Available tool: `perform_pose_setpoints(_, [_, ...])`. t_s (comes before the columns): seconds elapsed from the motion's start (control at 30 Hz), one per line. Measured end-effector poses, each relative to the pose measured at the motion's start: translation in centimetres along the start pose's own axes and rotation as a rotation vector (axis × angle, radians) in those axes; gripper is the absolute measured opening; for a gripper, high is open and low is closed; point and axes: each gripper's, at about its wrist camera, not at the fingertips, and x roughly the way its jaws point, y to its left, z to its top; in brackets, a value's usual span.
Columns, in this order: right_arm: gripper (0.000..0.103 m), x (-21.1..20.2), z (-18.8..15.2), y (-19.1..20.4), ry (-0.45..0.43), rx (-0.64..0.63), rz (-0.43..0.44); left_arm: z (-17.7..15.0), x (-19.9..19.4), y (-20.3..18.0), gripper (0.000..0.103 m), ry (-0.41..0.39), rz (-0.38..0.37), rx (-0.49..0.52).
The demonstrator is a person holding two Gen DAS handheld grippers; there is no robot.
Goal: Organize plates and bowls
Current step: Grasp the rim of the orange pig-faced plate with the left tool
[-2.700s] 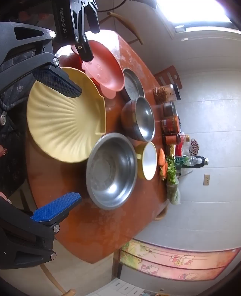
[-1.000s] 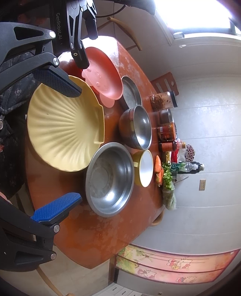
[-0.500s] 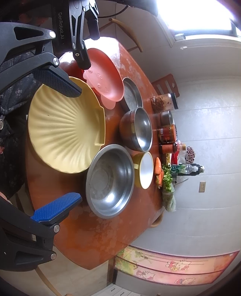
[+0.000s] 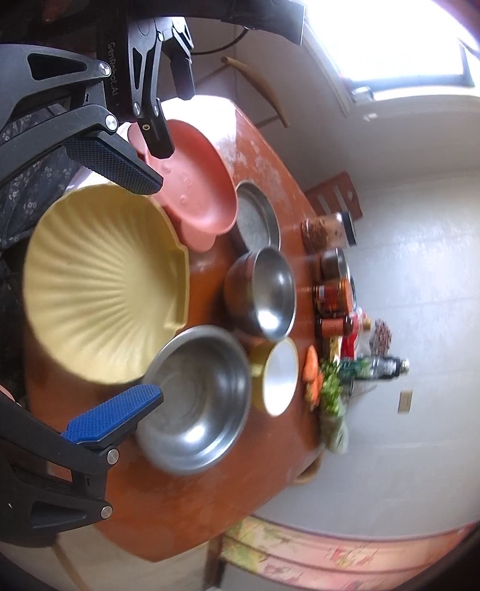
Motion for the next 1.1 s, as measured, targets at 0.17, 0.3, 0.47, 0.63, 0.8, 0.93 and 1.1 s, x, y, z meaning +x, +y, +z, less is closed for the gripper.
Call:
perform_pose_setpoints(0.17, [0.103, 2.0, 2.7, 1.8, 0.015, -0.097, 0.011, 0.7, 0.8, 2.9, 0.101, 0.02, 0.022, -0.069])
perform_pose_setpoints(0.3, [0.103, 4.7, 4.3, 2.5, 0.071, -0.118, 0.027, 0.8, 1.7, 4.8, 0.101, 0.051, 0.037, -0.103])
perform_pose_setpoints(0.47, [0.103, 7.5, 5.1, 3.7, 0.114, -0.168, 0.066, 0.9, 2.5, 5.9, 0.101, 0.077, 0.029, -0.119])
perform_pose_setpoints(0.63, [0.103, 10.1, 5.1, 4.5, 0.174, -0.188, 0.086, 0.6, 3.8, 6.2, 0.101, 0.14, 0.01, -0.132])
perform_pose_setpoints(0.8, [0.099, 12.3, 5.0, 4.4, 0.231, -0.167, 0.123, 0.4, 4.6, 6.0, 0.101, 0.176, 0.013, -0.129])
perform_pose_setpoints(0.93, [0.09, 13.5, 4.7, 4.5, 0.264, -0.181, 0.13, 0.5, 5.3, 5.7, 0.092, 0.198, 0.006, -0.132])
perform_pose_setpoints(1.1, [0.053, 14.9, 3.9, 4.6, 0.348, -0.193, 0.146, 0.6, 5.8, 5.4, 0.082, 0.212, -0.016, -0.125])
